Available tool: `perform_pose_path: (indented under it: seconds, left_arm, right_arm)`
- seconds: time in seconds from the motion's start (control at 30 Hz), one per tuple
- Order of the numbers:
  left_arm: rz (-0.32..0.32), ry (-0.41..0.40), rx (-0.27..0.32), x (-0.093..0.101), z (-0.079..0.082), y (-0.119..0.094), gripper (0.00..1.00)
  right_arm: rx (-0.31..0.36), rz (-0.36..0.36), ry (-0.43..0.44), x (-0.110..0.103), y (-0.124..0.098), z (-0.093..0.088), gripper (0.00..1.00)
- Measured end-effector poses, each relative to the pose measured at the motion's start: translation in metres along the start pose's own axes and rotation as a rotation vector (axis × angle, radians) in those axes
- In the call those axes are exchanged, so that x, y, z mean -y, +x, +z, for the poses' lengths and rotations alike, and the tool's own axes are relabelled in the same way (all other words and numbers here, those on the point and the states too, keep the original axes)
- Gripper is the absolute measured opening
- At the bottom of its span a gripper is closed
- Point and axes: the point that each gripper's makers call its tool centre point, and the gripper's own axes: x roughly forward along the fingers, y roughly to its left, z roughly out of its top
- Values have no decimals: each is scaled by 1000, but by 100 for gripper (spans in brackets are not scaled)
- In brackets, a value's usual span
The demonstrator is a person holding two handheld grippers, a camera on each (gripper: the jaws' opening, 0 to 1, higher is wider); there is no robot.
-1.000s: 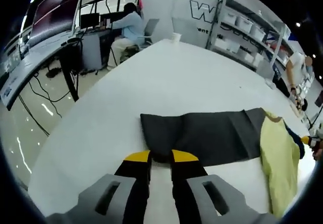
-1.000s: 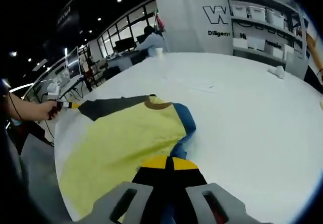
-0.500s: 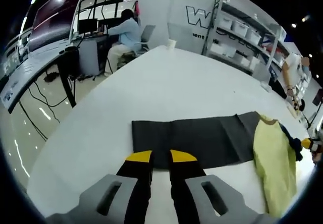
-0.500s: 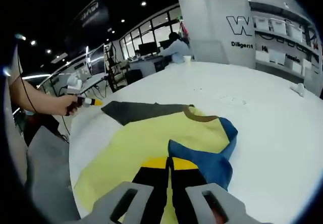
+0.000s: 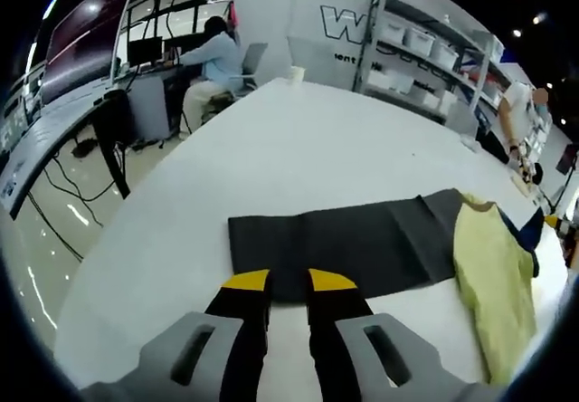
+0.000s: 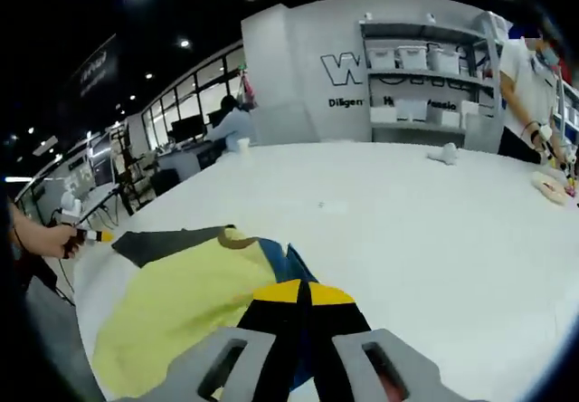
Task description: Fold the garment on the visible template until the final outline fits inside the template.
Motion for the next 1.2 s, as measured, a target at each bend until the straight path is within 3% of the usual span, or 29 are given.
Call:
perform_pose_path:
  seconds: [0.13,0.37,0.87,1.2]
  left_arm:
    - [-13,11,2,8,1,-2,14]
    - [-31,26,10,18,5,-4,13]
    - [-70,69,1,37,-1,-10,13]
    - [-154,119,-26,73,-16,-7,15]
  right_arm:
    - [16,-90,33,35,-11,1,0]
    - [25,-202,64,77,-32,-3,0]
    - [11,-343,117,135,-59,-22,0]
    - [1,-441,181,162,-81,-40,0]
